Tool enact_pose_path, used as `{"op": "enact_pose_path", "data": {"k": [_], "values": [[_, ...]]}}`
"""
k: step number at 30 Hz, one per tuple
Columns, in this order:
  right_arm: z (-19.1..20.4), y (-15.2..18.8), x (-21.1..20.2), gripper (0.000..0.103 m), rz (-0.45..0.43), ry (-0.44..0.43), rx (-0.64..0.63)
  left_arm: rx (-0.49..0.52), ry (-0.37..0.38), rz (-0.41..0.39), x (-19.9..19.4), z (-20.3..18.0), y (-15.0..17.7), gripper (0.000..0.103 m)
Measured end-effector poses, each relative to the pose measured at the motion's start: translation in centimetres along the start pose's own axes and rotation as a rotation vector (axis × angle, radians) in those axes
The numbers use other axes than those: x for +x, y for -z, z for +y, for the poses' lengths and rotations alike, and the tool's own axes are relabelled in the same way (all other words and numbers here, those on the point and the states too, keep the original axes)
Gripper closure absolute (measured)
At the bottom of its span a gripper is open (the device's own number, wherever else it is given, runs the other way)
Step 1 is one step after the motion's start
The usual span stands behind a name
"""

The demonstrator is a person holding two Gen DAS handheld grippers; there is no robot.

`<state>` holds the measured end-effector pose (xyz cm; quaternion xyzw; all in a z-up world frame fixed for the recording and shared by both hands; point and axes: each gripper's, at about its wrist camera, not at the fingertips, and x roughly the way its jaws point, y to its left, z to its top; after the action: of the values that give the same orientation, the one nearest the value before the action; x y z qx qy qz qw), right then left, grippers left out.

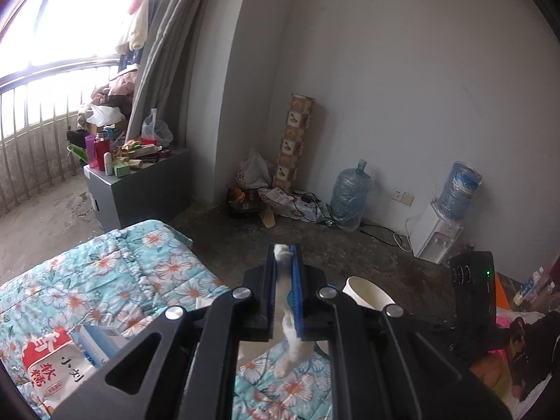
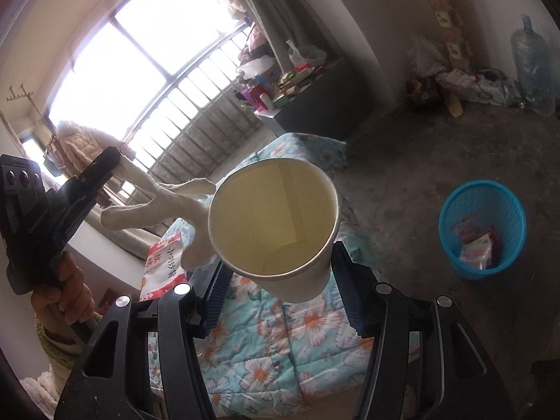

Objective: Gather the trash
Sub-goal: 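Lift the cup and glove and carry both toward the blue wastebasket, then open both tools over the wastebasket to drop cup and glove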

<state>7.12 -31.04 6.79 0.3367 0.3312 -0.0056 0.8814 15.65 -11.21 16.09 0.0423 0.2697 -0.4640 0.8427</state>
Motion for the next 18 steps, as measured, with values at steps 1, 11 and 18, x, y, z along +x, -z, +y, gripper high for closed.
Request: {"op": "enact_pose_path", "data": {"k": [1,11,18], "values": [[-0.5,0.0,-0.3,0.050,-0.005,0.007,0.011,0.010,0.010,0.010,1.0,-0.9,-0.2,0.096],[-7.1,-0.6,-3.6,0.050,-0.080,0.119,0.138,0.099,0.098,0.099,9.7,-7.3,-0.7,0.096],[-13.0,-1.2,-3.8,0.049,-0.100,0.180,0.263,0.152,0.152,0.177,17.5,-10.5,-0.8,0.095]]}}
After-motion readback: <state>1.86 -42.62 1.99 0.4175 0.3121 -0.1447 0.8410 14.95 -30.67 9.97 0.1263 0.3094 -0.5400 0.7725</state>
